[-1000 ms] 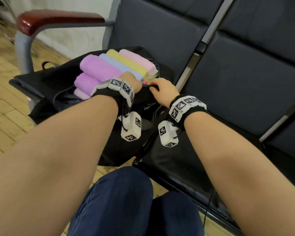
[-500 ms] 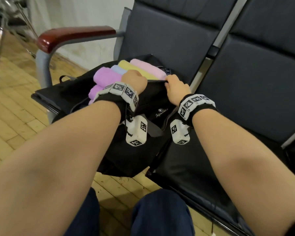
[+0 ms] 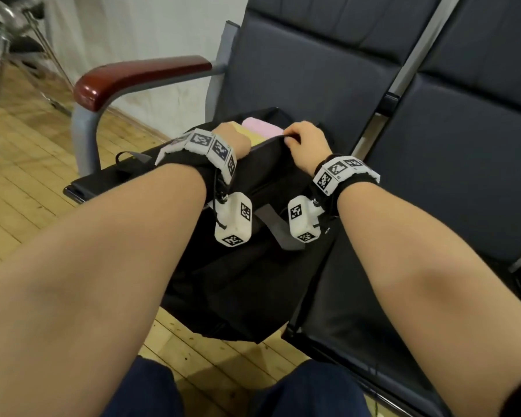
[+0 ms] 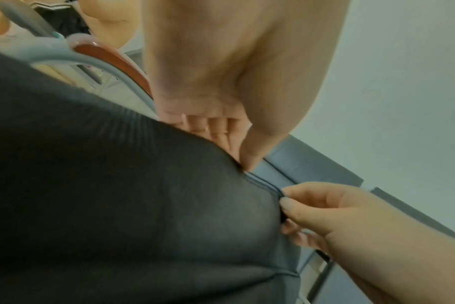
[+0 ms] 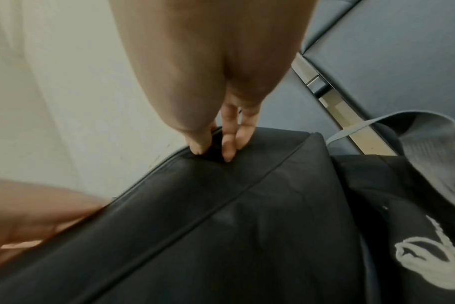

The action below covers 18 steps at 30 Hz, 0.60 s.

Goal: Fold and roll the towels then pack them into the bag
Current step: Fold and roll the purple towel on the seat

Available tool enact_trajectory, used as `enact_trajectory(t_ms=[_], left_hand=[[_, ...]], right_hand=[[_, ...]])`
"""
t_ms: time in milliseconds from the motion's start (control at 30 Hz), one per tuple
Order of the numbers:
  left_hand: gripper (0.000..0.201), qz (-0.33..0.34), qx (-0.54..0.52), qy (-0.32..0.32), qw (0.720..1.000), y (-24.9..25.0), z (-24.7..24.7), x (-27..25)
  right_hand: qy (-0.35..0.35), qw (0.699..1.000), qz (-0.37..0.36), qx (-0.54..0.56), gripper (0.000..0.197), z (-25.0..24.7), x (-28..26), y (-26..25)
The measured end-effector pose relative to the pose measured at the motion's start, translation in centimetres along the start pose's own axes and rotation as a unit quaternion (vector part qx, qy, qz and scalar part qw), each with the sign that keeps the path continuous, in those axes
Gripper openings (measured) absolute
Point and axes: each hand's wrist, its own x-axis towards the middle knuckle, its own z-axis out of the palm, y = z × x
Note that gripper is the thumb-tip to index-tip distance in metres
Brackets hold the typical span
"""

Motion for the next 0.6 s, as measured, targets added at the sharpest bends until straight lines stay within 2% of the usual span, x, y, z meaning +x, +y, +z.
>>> enact_trajectory(t_ms=[133,200,267,400,500,600], left_hand=[[0.041,0.040,0.012,-0.033,0.999,1.5,1.4,0.7],[0.039,0.052,0.002,-0.057,0.997,2.2,1.8,1.4],[0.036,0.052,0.032,-0.071,0.996,2.5,1.9,2.3],[0.038,0.014,0.094,-0.091,0.991,2.8,2.3,3.5],[0.036,0.043,0.096,-0.131,0.986,2.9,2.8,3.9],[0.034,0.073,0.092,-0.151,0.982,2.5,3.2,4.0]], right_hand=[[-0.024,0.996,0.008,0.087,0.020,0.0,0.8,1.9],[-0.031,0.995,0.014,0.089,0.021,-0.3,1.5,2.9],[-0.040,0.998,0.037,0.036,0.025,-0.4,2.5,4.5],[-0.159,0.975,0.092,-0.122,0.042,0.2,3.4,7.4],[-0.208,0.967,0.074,-0.127,0.053,0.4,2.8,8.3],[-0.217,0.965,0.080,-0.123,0.048,-0.1,2.2,8.6]])
